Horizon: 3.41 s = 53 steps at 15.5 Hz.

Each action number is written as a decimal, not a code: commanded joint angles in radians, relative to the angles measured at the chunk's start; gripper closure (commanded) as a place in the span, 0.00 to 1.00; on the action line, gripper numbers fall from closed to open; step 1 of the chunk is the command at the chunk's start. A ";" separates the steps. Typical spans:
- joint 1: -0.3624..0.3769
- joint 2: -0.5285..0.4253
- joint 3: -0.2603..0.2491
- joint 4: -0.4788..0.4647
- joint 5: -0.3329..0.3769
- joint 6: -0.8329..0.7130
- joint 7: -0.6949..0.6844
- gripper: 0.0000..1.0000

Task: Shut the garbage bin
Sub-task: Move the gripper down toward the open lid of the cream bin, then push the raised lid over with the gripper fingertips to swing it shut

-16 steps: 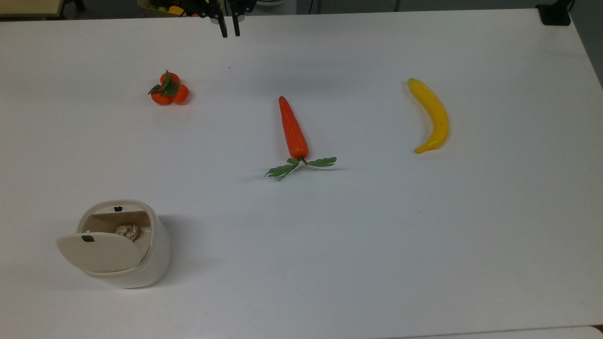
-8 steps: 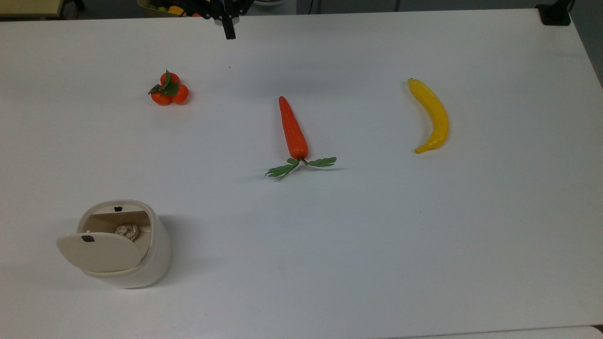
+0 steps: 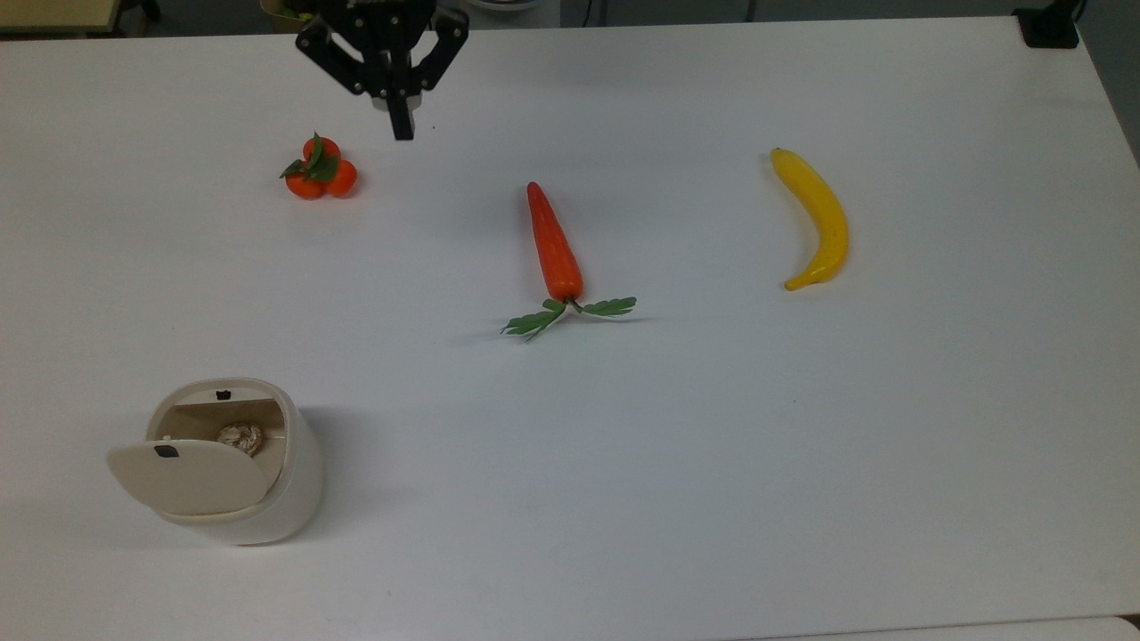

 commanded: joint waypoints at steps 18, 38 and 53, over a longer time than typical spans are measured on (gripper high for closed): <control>-0.129 0.451 -0.007 0.312 0.016 0.863 0.273 1.00; -0.143 0.718 -0.007 0.469 0.003 1.069 0.258 1.00; -0.160 0.700 -0.004 0.406 -0.003 1.068 0.256 1.00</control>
